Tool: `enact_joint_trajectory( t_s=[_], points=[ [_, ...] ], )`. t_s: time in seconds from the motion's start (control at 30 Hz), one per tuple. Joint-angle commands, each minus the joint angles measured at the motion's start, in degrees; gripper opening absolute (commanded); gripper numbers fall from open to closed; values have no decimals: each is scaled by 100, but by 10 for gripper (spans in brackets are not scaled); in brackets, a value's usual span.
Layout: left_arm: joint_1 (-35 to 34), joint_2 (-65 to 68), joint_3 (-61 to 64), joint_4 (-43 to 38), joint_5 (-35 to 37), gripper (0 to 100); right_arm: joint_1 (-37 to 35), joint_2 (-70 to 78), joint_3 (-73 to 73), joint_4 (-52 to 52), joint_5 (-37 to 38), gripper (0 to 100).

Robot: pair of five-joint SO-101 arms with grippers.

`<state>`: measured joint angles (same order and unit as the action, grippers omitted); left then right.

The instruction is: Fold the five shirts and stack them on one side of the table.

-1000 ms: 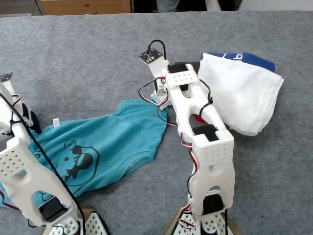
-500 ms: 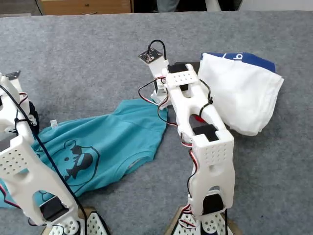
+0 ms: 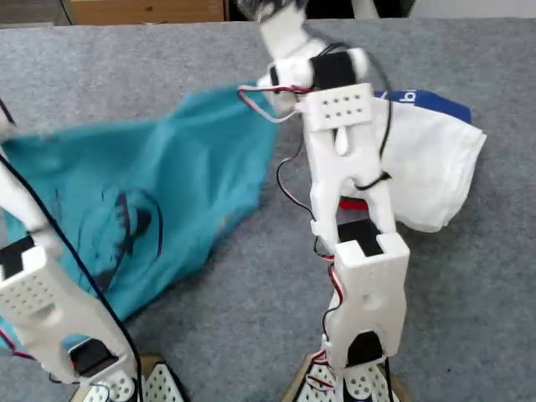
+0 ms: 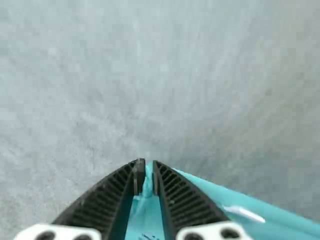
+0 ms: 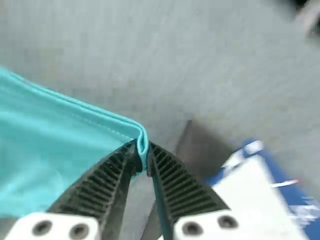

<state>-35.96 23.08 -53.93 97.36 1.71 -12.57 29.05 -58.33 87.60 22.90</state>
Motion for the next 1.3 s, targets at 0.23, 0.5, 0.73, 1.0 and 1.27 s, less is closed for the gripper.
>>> enact_joint_trajectory(
  t_s=[0.23,0.5,0.73,1.0,1.27],
  points=[
    [57,-1530,-3064,334,598,29,1169,-1490,-3336,-220,-563,12],
    [13,-2831,-1745,352,554,29,738,-3275,-1033,-422,-158,12],
    [-752,-3103,1745,-123,536,29,-545,-3240,1868,-141,589,14],
    [-2475,-3130,3477,-536,-132,29,-2356,-2000,3512,-492,527,79],
    [-4110,-3130,3960,-53,-712,29,-4035,462,1991,-756,211,322]
  ],
)
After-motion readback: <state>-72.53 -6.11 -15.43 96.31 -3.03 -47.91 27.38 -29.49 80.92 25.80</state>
